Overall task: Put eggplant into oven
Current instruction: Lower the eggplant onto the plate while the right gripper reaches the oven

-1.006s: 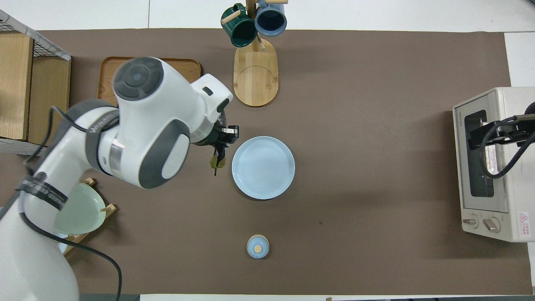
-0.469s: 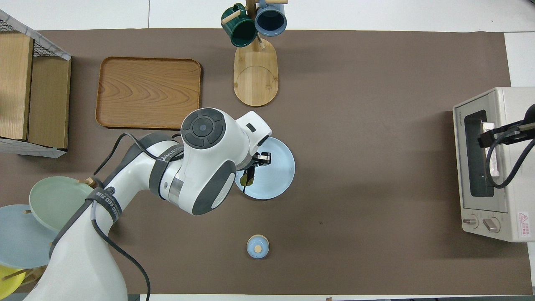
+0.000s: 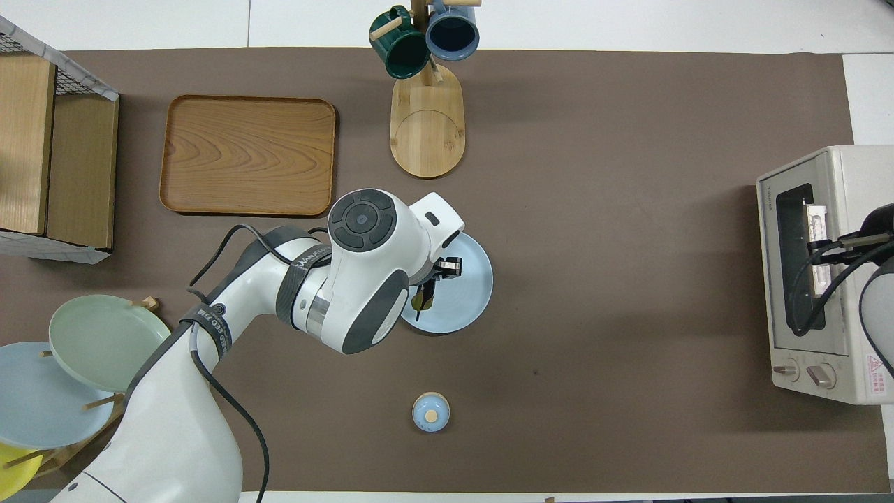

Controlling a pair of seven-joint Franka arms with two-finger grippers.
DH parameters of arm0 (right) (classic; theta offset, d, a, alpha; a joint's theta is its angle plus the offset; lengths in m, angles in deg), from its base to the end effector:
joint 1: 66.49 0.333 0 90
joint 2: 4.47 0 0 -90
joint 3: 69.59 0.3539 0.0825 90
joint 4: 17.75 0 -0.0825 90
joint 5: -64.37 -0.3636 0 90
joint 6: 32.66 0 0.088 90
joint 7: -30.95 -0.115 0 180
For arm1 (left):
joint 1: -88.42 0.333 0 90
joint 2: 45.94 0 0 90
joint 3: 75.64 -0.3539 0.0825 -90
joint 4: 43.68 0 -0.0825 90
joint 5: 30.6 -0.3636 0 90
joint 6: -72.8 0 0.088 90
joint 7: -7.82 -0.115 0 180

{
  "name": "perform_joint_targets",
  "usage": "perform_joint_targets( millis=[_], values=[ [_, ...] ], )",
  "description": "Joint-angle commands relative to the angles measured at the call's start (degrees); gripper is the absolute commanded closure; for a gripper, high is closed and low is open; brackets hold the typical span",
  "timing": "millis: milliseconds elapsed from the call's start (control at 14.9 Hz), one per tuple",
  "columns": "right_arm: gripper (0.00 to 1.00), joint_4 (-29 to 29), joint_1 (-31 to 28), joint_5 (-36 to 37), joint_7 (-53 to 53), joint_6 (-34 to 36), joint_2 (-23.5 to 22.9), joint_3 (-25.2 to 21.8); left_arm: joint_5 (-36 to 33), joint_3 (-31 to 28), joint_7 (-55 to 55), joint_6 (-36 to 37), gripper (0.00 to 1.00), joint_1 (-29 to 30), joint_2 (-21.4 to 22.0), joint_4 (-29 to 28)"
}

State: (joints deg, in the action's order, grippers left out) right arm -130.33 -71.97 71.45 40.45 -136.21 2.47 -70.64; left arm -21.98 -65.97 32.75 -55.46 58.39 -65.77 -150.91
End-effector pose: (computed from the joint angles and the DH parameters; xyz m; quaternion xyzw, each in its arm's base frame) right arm 0.4909 -0.0679 0.5582 0.9972 0.0415 -0.0262 0.0555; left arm 0.4852 -0.3987 0.3749 0.9931 -0.0773 -0.0370 0.0806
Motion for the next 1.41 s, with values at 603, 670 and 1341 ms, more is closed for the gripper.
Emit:
perform_joint_targets(
  millis=[603, 670, 1341],
  values=[
    [1.0, -5.3, -3.3, 3.5, -0.8, -6.0, -1.0, 0.2, 1.0, -1.8, -0.3, 7.8, 0.0, 3.3, 3.3, 3.5],
    [1.0, -5.5, -3.4, 3.6, -0.5, -6.1, -1.3, 0.2, 0.9, -1.8, -0.4, 9.6, 0.0, 4.8, 3.8, 4.8],
    [1.0, -8.4, -3.6, 3.6, -0.1, -9.4, -1.6, 0.3, -4.2, -1.8, -6.0, 18.4, 0.0, 22.4, 5.4, 13.2]
  ],
)
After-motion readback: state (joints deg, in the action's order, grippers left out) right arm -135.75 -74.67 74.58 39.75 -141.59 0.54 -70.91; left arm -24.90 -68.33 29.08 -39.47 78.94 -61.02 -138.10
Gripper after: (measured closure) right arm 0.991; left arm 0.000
